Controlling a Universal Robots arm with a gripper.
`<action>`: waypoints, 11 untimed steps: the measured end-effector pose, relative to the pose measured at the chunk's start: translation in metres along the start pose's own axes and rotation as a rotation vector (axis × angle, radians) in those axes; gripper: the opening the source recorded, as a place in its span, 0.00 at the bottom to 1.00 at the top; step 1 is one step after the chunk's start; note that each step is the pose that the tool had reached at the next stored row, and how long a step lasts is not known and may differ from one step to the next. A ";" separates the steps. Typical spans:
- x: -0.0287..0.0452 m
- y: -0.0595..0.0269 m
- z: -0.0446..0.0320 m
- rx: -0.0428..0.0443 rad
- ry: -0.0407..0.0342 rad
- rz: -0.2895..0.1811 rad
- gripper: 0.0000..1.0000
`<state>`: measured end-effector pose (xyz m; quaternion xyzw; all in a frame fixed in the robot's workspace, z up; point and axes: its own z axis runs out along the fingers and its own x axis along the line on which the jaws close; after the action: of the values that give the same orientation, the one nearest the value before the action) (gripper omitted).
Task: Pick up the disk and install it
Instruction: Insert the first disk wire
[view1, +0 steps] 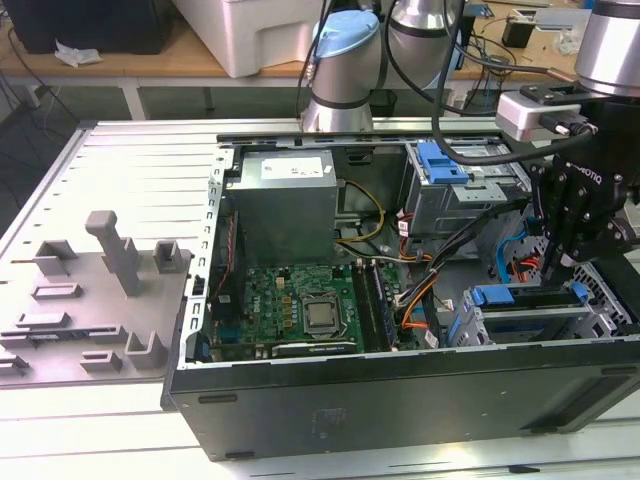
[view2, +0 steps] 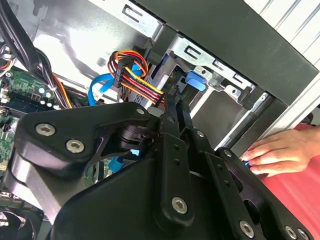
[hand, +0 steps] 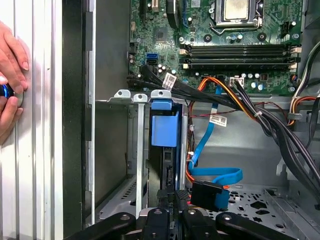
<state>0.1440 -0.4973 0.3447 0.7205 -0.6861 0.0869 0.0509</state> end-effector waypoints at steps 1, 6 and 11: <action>0.0000 0.0000 0.0002 0.0000 0.0000 0.000 0.17; -0.0001 0.0002 0.0031 0.0000 0.0000 0.000 0.17; 0.0000 0.0003 0.0039 0.0000 0.0000 0.000 0.17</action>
<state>0.1439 -0.4981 0.3408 0.7205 -0.6861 0.0869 0.0509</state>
